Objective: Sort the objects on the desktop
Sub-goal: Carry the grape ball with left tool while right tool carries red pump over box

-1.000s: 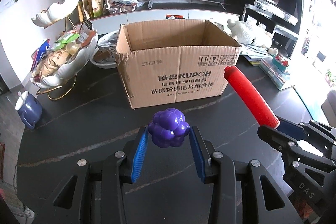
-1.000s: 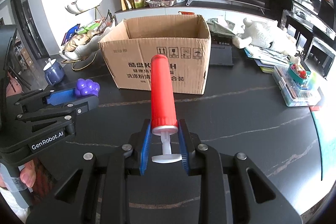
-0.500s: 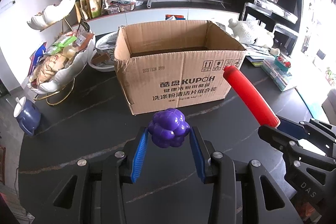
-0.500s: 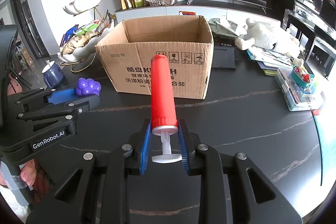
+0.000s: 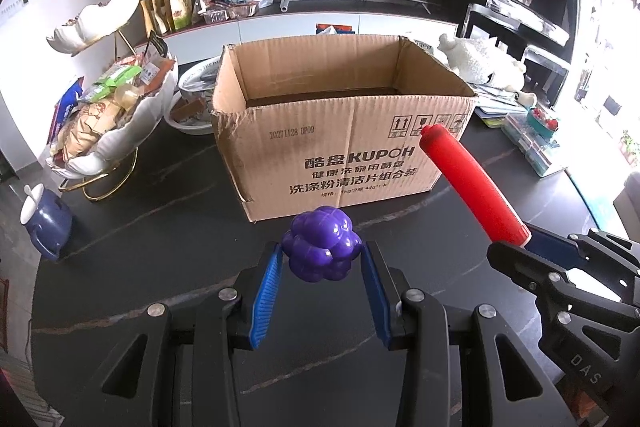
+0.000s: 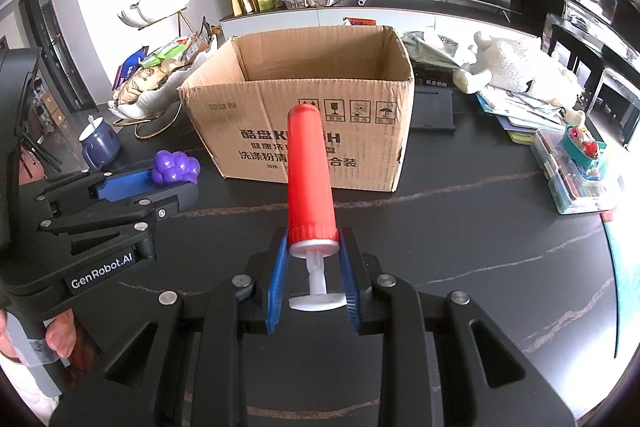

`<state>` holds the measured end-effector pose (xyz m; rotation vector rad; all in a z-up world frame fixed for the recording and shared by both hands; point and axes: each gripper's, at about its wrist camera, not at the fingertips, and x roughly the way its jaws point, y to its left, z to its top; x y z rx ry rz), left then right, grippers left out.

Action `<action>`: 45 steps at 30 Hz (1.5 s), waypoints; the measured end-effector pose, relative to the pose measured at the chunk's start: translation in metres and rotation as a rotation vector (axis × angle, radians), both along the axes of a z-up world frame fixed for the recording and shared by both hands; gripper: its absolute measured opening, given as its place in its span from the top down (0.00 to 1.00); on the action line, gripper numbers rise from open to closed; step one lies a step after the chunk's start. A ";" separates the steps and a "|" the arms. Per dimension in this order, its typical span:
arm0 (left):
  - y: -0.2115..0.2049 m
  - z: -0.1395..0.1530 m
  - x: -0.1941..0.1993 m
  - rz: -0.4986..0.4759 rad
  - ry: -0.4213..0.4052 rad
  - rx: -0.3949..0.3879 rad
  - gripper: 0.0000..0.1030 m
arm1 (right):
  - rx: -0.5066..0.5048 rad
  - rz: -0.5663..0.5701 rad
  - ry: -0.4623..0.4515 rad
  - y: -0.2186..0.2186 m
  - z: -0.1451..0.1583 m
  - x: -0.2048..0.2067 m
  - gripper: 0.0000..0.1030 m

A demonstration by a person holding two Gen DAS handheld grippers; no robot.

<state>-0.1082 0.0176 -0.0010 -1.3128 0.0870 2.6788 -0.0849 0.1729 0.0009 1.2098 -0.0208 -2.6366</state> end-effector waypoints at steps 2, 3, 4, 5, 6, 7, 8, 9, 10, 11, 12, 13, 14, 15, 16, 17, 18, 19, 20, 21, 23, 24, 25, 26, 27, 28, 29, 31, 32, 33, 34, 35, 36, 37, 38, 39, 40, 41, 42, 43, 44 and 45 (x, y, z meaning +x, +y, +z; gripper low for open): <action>0.000 -0.001 -0.001 0.000 -0.002 0.001 0.64 | 0.000 -0.001 -0.004 0.000 -0.001 -0.001 0.78; 0.000 -0.002 -0.001 0.000 -0.003 0.000 0.64 | -0.001 -0.001 -0.006 0.000 -0.002 -0.002 0.78; 0.000 -0.002 -0.001 0.001 -0.004 0.000 0.64 | -0.001 0.000 -0.008 0.000 -0.002 -0.002 0.78; 0.000 -0.003 -0.001 0.001 -0.005 0.001 0.64 | -0.001 -0.001 -0.010 0.000 -0.003 -0.002 0.78; 0.000 -0.003 -0.001 0.002 -0.007 0.002 0.64 | -0.001 0.000 -0.012 -0.001 -0.004 -0.003 0.78; -0.001 -0.004 -0.002 0.002 -0.009 0.004 0.64 | -0.001 0.001 -0.015 -0.001 -0.005 -0.003 0.78; -0.001 -0.004 -0.002 0.004 -0.009 0.004 0.64 | -0.001 0.001 -0.015 -0.001 -0.005 -0.003 0.78; -0.001 -0.004 -0.002 0.005 -0.009 0.005 0.64 | 0.000 0.001 -0.016 -0.001 -0.005 -0.004 0.78; -0.002 -0.004 -0.002 0.005 -0.010 0.006 0.64 | 0.001 0.001 -0.017 -0.001 -0.006 -0.004 0.78; -0.002 -0.005 -0.002 0.004 -0.011 0.007 0.64 | 0.001 0.001 -0.017 -0.001 -0.006 -0.004 0.78; -0.002 -0.005 -0.003 0.004 -0.012 0.008 0.64 | 0.001 0.000 -0.017 -0.001 -0.006 -0.004 0.78; -0.002 -0.004 -0.003 0.007 -0.010 0.009 0.64 | 0.003 0.002 -0.017 -0.001 -0.006 -0.005 0.78; -0.003 -0.004 -0.003 0.005 -0.011 0.008 0.64 | 0.003 0.002 -0.016 -0.001 -0.005 -0.005 0.78; -0.003 -0.003 -0.004 0.004 -0.009 0.009 0.64 | 0.004 0.002 -0.016 -0.001 -0.005 -0.006 0.78; -0.002 -0.002 -0.004 0.003 -0.008 0.010 0.64 | 0.007 0.003 -0.015 -0.001 -0.004 -0.006 0.78; -0.002 -0.001 -0.004 0.002 -0.006 0.010 0.64 | 0.010 0.003 -0.013 -0.002 -0.003 -0.007 0.78; -0.002 0.002 -0.005 -0.002 -0.002 0.010 0.64 | 0.012 0.003 -0.012 -0.002 -0.002 -0.007 0.78; -0.002 0.004 -0.006 -0.005 0.002 0.009 0.64 | 0.013 0.005 -0.011 -0.002 -0.001 -0.008 0.78; -0.001 0.006 -0.008 -0.010 0.004 0.005 0.64 | 0.014 0.007 -0.011 -0.002 0.001 -0.009 0.78; -0.001 0.009 -0.009 -0.014 0.006 0.001 0.64 | 0.015 0.009 -0.011 -0.002 0.002 -0.010 0.78; -0.001 0.013 -0.014 -0.019 0.006 0.005 0.64 | 0.017 0.019 -0.014 -0.002 0.006 -0.013 0.78; -0.001 0.016 -0.016 -0.022 0.008 0.006 0.64 | 0.014 0.022 -0.018 -0.002 0.007 -0.015 0.78; -0.001 0.018 -0.018 -0.027 0.013 0.005 0.64 | 0.012 0.025 -0.017 -0.002 0.009 -0.017 0.78; -0.001 0.020 -0.019 -0.028 0.016 0.000 0.64 | 0.017 0.025 -0.012 -0.002 0.011 -0.017 0.78; 0.000 0.022 -0.020 -0.030 0.019 -0.003 0.64 | 0.023 0.025 -0.006 -0.003 0.013 -0.018 0.78; 0.000 0.024 -0.021 -0.032 0.023 -0.005 0.64 | 0.028 0.026 0.000 -0.003 0.015 -0.019 0.78; 0.000 0.026 -0.022 -0.037 0.023 -0.001 0.64 | 0.029 0.028 0.004 -0.003 0.018 -0.019 0.78; 0.000 0.030 -0.024 -0.044 0.028 0.000 0.64 | 0.034 0.031 0.014 -0.003 0.023 -0.020 0.78; 0.001 0.032 -0.024 -0.045 0.034 -0.004 0.64 | 0.038 0.030 0.020 -0.003 0.025 -0.020 0.78; 0.001 0.034 -0.026 -0.046 0.037 -0.008 0.64 | 0.041 0.031 0.024 -0.003 0.028 -0.021 0.78; 0.002 0.035 -0.027 -0.046 0.041 -0.012 0.64 | 0.045 0.032 0.028 -0.003 0.030 -0.022 0.78; 0.003 0.037 -0.029 -0.049 0.043 -0.015 0.64 | 0.047 0.032 0.030 -0.003 0.032 -0.024 0.78; 0.003 0.038 -0.030 -0.052 0.044 -0.016 0.64 | 0.050 0.035 0.030 -0.003 0.034 -0.026 0.78; 0.004 0.040 -0.032 -0.052 0.046 -0.017 0.64 | 0.053 0.039 0.030 -0.003 0.036 -0.028 0.78; 0.004 0.042 -0.034 -0.051 0.048 -0.019 0.64 | 0.056 0.040 0.030 -0.004 0.038 -0.031 0.78; 0.005 0.045 -0.036 -0.053 0.053 -0.021 0.64 | 0.057 0.043 0.028 -0.004 0.040 -0.033 0.78; 0.005 0.048 -0.038 -0.053 0.056 -0.019 0.64 | 0.058 0.046 0.027 -0.004 0.041 -0.035 0.78; 0.006 0.050 -0.040 -0.054 0.060 -0.019 0.64 | 0.059 0.048 0.026 -0.004 0.042 -0.038 0.78; 0.006 0.053 -0.042 -0.057 0.064 -0.017 0.64 | 0.060 0.051 0.026 -0.004 0.043 -0.039 0.78; 0.006 0.055 -0.044 -0.059 0.066 -0.017 0.64 | 0.060 0.051 0.028 -0.004 0.046 -0.042 0.78; 0.007 0.057 -0.046 -0.058 0.068 -0.019 0.64 | 0.062 0.050 0.030 -0.005 0.047 -0.043 0.78; 0.007 0.060 -0.048 -0.061 0.069 -0.015 0.64 | 0.063 0.050 0.035 -0.005 0.049 -0.045 0.78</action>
